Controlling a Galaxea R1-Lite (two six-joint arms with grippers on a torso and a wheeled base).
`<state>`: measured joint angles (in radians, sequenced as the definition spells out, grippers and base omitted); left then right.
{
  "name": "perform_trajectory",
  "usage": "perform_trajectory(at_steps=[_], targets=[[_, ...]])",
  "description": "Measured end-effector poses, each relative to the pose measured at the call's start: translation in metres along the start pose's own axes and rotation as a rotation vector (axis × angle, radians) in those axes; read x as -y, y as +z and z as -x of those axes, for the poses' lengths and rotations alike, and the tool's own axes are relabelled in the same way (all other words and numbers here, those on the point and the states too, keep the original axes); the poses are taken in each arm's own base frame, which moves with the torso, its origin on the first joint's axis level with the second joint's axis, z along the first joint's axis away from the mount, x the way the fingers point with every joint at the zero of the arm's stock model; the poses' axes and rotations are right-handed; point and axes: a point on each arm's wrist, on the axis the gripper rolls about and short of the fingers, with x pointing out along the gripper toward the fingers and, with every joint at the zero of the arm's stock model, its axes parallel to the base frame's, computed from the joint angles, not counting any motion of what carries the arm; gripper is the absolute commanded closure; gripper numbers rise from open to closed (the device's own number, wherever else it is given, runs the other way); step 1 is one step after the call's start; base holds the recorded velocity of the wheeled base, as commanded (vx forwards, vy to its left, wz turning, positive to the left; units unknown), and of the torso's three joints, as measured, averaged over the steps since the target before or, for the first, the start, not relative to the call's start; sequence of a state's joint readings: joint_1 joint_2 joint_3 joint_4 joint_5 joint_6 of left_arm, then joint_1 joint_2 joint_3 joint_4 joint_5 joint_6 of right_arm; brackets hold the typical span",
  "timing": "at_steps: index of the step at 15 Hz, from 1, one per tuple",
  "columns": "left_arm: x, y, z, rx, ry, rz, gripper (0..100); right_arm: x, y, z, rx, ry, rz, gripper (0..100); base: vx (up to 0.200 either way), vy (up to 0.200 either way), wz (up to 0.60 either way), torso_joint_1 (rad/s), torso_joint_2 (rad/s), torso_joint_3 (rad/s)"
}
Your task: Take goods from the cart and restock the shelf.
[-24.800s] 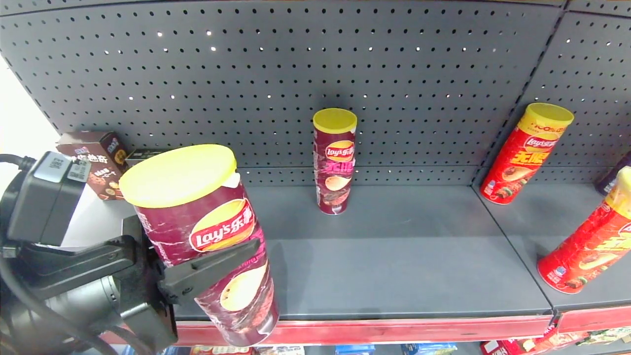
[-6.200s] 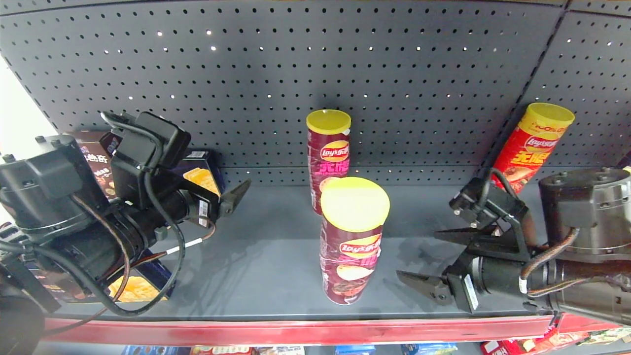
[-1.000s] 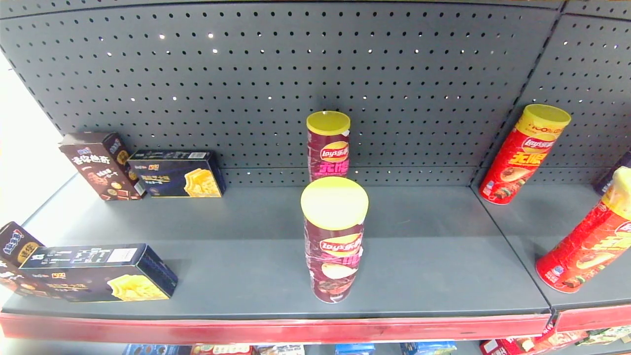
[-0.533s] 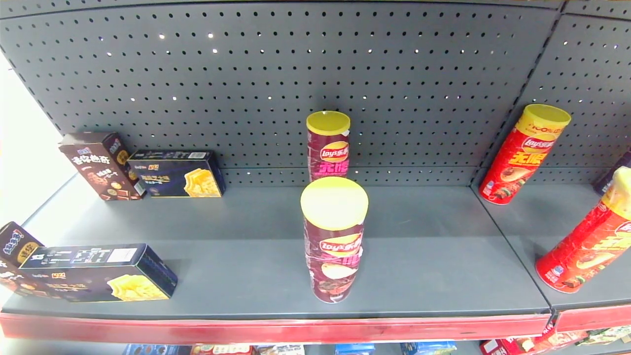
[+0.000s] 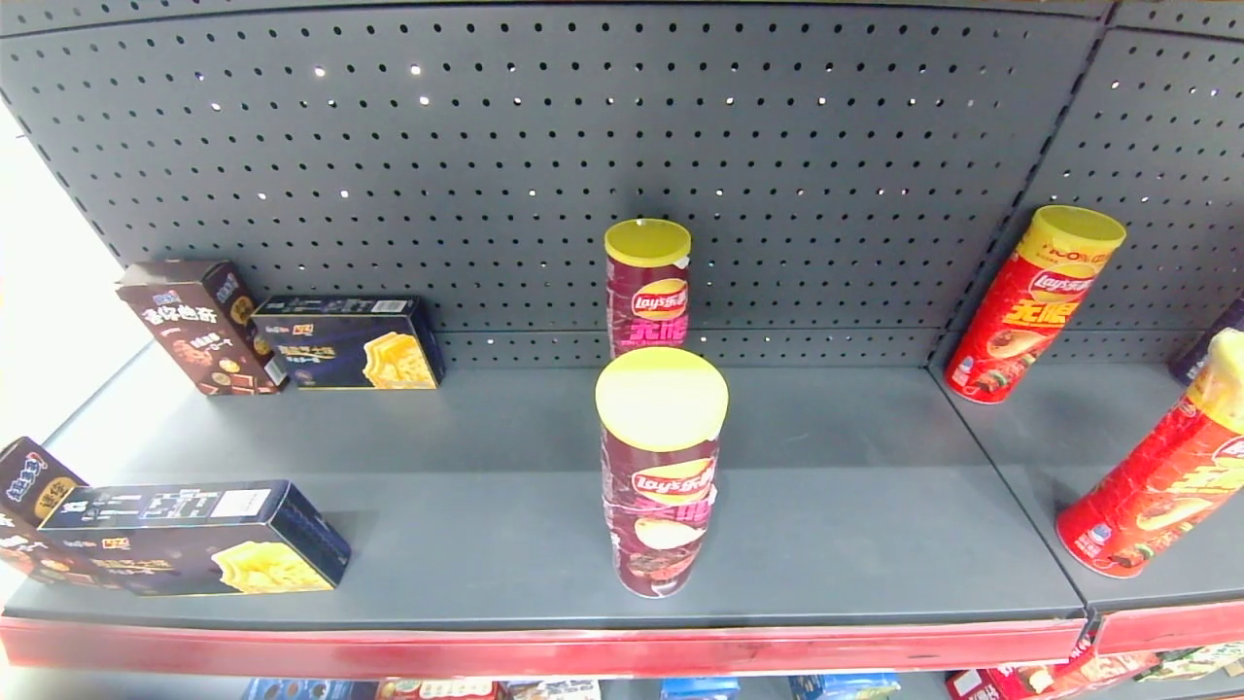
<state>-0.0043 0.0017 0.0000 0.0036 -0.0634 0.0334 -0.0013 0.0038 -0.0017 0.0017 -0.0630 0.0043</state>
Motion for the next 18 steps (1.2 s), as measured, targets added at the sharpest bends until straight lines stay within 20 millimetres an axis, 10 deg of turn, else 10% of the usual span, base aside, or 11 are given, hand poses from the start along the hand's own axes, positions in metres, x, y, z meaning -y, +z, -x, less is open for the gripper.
perform_trajectory(at_steps=[18], targets=[[0.0000,0.0001,0.0001,0.002,0.000,0.002,0,0.0000,-0.0002,-0.0001,-0.001,0.001,0.002,0,-0.011,0.022,0.00,0.000,0.00,0.000]])
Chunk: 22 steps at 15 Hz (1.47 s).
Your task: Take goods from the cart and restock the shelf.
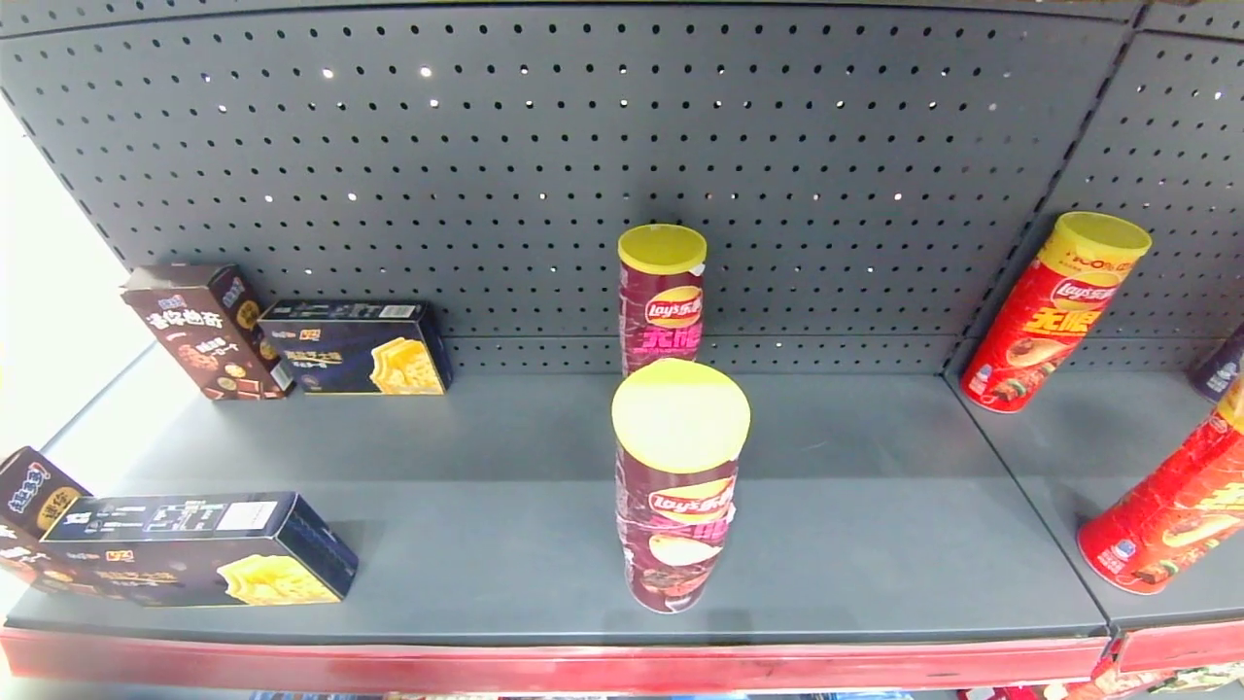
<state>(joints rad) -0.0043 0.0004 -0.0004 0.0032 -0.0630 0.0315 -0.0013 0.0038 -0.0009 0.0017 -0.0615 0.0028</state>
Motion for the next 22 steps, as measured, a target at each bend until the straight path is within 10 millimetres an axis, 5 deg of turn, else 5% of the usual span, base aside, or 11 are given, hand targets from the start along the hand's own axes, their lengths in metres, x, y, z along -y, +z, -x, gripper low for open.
perform_trajectory(at_steps=[22], targets=[[0.0000,0.0001,0.0000,0.002,0.001,0.002,0,0.0000,-0.0002,-0.0001,-0.001,0.001,0.001,0,-0.018,0.000,0.00,0.000,0.00,0.000]])
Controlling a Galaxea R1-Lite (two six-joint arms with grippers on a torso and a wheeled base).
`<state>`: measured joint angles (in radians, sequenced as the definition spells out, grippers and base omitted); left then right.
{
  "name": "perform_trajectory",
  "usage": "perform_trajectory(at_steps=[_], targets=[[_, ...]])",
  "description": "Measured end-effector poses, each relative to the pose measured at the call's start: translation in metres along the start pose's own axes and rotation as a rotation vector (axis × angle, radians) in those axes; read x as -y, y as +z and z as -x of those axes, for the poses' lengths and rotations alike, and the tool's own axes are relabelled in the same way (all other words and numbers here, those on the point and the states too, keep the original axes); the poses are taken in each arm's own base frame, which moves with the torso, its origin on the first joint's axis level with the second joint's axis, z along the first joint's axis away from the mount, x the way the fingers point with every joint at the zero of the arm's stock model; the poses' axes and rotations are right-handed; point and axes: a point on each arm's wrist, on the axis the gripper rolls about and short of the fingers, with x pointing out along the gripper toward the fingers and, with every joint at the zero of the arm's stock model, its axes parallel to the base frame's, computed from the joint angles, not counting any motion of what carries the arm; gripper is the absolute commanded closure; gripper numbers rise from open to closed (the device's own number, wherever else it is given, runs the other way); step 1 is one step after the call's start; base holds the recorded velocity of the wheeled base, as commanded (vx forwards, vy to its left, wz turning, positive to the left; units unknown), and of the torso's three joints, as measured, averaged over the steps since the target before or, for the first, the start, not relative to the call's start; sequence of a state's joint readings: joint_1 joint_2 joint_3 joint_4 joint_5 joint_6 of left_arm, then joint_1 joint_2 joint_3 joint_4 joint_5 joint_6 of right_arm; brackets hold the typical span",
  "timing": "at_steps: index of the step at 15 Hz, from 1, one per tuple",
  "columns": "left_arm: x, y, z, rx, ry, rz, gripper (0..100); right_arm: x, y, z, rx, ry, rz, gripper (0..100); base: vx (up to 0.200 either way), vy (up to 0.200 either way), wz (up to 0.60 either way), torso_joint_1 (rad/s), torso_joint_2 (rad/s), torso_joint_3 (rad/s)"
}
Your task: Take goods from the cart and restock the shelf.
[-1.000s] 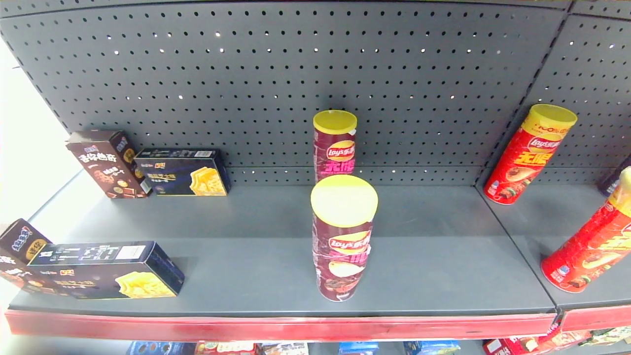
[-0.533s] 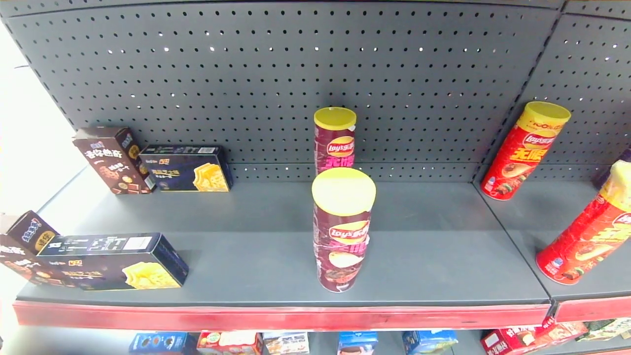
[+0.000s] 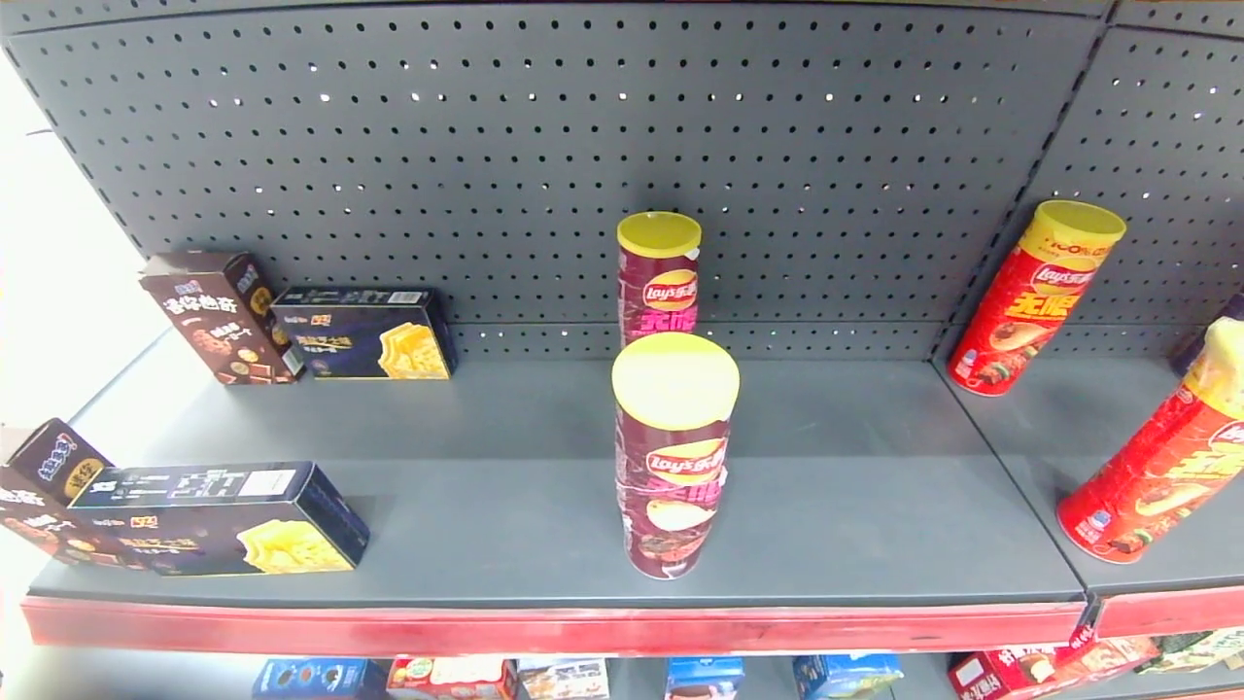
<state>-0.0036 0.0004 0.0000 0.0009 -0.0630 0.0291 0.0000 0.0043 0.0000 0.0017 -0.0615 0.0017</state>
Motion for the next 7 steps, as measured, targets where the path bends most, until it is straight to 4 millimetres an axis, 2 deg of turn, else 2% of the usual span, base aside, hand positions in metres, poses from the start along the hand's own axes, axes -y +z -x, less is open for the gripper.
perform_trajectory(at_steps=[7], targets=[[0.0000,0.0001,0.0000,0.001,0.001,0.000,0,-0.0001,0.0003,0.0001,0.001,0.006,0.002,0,0.000,0.000,0.00,0.000,0.00,0.000]])
